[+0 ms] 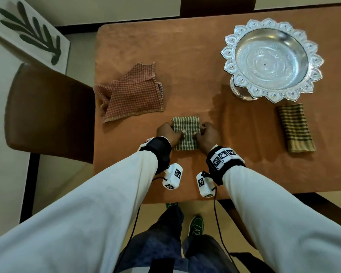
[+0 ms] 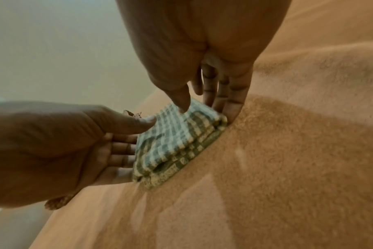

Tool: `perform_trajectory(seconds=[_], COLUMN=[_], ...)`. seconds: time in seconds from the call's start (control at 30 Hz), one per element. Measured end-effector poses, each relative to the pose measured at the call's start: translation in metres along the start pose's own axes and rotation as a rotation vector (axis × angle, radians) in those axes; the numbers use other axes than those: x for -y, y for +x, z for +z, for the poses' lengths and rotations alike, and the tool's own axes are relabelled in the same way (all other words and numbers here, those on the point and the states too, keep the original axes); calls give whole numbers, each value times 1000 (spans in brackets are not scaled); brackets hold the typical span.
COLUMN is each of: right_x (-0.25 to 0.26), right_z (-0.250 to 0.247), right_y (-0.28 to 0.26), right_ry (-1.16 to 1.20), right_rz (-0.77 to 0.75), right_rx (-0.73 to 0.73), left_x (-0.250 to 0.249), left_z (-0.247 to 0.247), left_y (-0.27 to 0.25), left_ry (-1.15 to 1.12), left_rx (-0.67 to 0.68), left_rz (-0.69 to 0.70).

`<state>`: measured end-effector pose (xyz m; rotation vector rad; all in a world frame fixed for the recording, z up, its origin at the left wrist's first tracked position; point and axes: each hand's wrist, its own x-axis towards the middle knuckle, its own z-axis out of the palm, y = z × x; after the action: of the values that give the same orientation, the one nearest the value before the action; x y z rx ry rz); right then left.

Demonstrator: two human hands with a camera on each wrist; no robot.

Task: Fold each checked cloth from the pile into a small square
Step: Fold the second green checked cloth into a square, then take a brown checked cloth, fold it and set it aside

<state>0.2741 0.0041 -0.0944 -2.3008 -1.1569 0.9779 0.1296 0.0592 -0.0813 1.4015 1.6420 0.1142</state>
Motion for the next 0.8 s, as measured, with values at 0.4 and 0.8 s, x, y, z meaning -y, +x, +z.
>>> perform_trajectory(seconds=[0.4,0.8], right_x=[59,129], right_z=[2,54], right_y=[-44,2], right_ry=[-403,-513], right_rz=[-287,-434], right_rx=[145,391], left_x=[69,92], left_z=[-108,-156], left_y=[-51,17], left_ry=[267,508], left_rx=[-153,-294], left_rz=[-110,34])
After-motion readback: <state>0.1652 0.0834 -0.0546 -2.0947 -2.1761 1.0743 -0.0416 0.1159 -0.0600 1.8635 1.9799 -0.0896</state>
